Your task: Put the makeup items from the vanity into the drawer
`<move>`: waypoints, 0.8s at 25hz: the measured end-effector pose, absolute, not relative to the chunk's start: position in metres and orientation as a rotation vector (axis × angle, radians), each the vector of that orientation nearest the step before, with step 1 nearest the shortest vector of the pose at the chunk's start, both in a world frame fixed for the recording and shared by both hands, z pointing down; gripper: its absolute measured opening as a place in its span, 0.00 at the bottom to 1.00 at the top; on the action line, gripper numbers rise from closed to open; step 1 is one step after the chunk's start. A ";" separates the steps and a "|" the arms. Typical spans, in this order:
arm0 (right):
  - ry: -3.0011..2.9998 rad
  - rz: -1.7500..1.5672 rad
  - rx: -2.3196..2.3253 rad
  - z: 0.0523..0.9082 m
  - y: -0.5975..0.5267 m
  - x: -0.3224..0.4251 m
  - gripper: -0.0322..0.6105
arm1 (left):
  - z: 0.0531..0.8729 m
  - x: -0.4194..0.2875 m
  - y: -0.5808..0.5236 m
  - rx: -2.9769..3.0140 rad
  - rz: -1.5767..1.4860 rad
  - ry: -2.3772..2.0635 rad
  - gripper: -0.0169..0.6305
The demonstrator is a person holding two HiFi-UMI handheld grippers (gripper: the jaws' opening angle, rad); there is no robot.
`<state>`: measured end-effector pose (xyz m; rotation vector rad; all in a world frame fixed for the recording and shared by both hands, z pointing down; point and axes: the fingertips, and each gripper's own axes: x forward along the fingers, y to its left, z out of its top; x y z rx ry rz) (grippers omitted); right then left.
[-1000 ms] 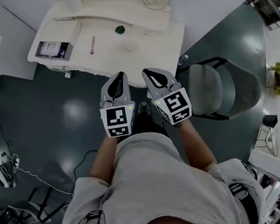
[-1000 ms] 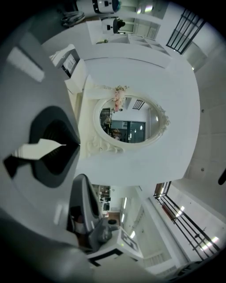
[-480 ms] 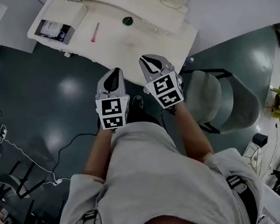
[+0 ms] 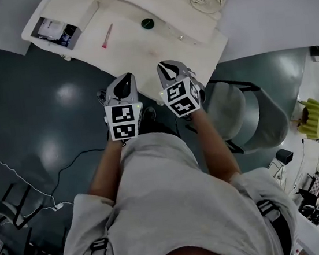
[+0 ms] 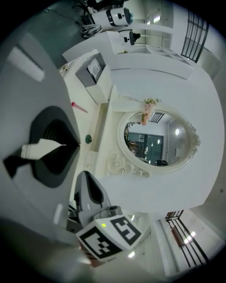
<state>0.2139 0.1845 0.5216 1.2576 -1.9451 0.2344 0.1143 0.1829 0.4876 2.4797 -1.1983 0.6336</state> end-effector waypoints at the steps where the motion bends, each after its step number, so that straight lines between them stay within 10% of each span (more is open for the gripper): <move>1: -1.912 0.219 1.246 0.528 0.179 0.215 0.10 | 0.490 0.113 0.178 2.478 0.643 -1.186 0.03; 20: -1.548 0.135 1.049 0.632 0.112 0.229 0.34 | 0.522 0.040 0.127 2.340 0.707 -1.246 0.03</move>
